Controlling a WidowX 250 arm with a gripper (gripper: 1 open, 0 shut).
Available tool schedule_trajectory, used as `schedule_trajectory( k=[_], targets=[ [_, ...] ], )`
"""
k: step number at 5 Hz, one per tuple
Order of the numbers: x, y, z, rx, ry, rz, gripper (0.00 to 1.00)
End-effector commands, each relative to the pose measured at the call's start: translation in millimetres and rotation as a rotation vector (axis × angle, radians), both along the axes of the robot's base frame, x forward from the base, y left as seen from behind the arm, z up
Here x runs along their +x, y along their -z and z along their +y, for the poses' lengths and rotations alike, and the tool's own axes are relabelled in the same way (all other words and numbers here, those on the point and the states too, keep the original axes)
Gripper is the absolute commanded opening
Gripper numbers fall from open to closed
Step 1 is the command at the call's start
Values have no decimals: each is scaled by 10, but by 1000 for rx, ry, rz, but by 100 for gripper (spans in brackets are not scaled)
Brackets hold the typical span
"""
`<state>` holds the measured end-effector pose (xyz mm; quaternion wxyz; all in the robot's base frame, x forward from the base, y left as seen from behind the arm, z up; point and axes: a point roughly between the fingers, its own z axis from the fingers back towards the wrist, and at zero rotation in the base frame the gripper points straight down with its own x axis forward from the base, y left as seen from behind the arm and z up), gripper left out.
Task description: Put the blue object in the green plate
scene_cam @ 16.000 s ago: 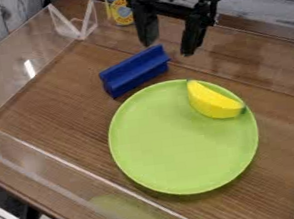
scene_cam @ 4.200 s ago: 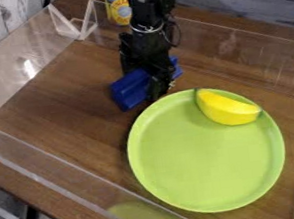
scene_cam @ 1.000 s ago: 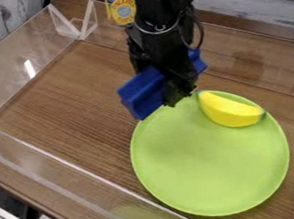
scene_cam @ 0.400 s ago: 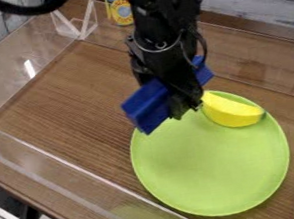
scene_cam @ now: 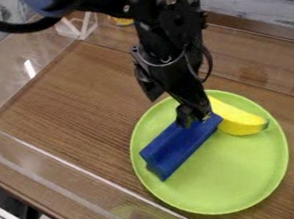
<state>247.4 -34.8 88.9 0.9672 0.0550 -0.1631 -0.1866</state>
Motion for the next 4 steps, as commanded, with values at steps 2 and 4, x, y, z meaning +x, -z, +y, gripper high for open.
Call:
schedule_trajectory(
  k=[2, 4],
  targets=[
    [62, -291, 74, -22, -85, -24, 100],
    [2, -697, 220, -20, -223, -19, 100]
  ],
)
